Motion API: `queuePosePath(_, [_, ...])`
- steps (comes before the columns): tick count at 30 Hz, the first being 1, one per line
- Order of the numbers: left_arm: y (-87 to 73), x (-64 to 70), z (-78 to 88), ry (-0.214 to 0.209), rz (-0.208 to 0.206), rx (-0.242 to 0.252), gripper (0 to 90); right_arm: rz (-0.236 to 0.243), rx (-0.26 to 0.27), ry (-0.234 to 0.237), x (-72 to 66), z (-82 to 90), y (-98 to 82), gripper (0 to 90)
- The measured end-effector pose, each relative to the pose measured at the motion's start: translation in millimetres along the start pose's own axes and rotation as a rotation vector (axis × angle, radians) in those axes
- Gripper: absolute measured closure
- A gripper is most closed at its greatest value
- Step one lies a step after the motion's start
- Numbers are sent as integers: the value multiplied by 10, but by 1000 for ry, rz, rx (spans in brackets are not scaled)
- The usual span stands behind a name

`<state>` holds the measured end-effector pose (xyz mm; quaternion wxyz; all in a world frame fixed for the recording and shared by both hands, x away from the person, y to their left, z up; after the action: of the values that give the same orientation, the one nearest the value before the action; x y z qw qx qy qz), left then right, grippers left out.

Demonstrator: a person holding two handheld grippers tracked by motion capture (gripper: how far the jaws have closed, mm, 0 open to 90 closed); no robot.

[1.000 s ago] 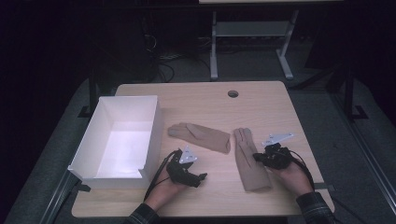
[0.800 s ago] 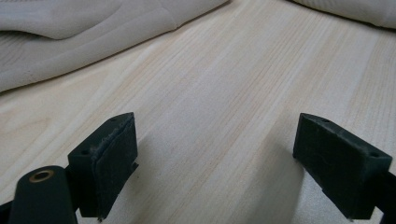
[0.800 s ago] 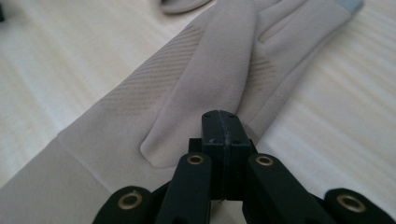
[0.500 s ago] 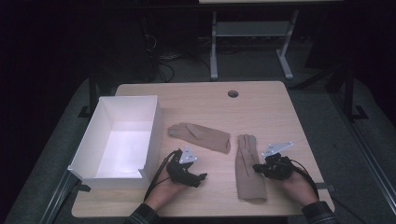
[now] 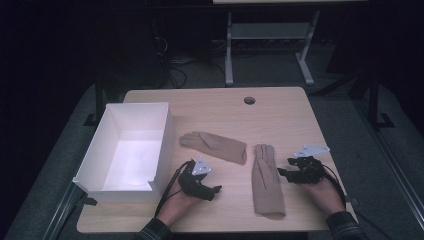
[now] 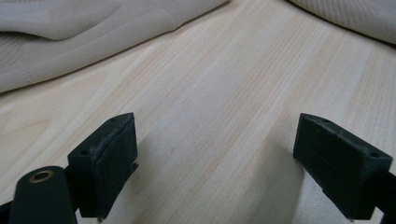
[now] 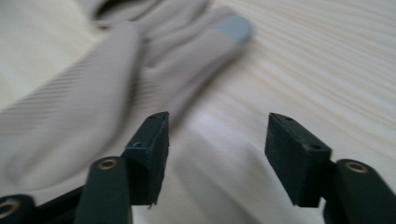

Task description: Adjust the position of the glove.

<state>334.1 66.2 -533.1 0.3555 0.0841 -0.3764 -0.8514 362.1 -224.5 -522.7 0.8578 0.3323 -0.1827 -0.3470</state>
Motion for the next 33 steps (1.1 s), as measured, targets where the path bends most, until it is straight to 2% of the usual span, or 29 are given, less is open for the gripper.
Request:
queuePosePath(1, [4,3,0,1,2,-6,139,-15,14,-17,84,-18,-22,343])
queuePosePath(2, [11,3,2,5,-3,-18,139,-15,14,-17,84,-18,-22,343])
queuePosePath(5, [36,10,-1,11,-8,-36,160,-33,5,-46,205,-53,-78,275])
queuePosePath(6, [47,10,0,14,-9,-37,199,-45,-6,-59,262,-82,-116,234])
queuePosePath(9, [93,15,31,7,-3,-33,252,-62,6,-74,307,-97,-127,205])
queuePosePath(11, [146,20,49,-11,17,-21,364,-61,18,-81,330,-108,-128,191])
queuePosePath(14, [255,2,40,-14,34,-10,531,-67,23,-86,339,-119,-129,168])
queuePosePath(15, [322,-23,7,-24,63,-20,647,-68,22,-88,343,-121,-130,157])
queuePosePath(17, [357,-36,-14,-32,70,-20,751,-69,21,-89,345,-123,-132,153])
queuePosePath(18, [393,-50,-34,-33,79,-20,751,-69,20,-89,347,-124,-132,152])
queuePosePath(20, [462,-59,-78,-54,92,-22,841,-70,20,-89,346,-124,-132,152])
queuePosePath(21, [529,-75,-117,-52,84,-24,895,-69,21,-89,347,-123,-132,152])
queuePosePath(26, [712,-88,-231,-52,74,-17,896,-67,21,-90,349,-124,-132,152])
queuePosePath(29, [860,-88,-379,-77,89,-9,897,-67,22,-91,349,-124,-132,152])
queuePosePath(31, [885,-87,-422,-82,86,-7,897,-73,18,-88,343,-123,-134,152])
queuePosePath(32, [905,-72,-477,-86,103,2,897,-72,19,-89,344,-123,-133,152])
queuePosePath(33, [907,-78,-518,-86,90,-10,896,-72,19,-88,344,-123,-134,152])
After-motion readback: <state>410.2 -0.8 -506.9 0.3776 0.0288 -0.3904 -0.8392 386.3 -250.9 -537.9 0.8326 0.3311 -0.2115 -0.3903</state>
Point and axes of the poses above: each handheld gripper's, and its own axes: z roughly backward along the jaws, y roughly out of its top, x roughly to its right, the point moved 8 cm from there along -z, roughly forward along the jaws, and after that the axes turned 10 degrees about z, right-handed, at the moved point
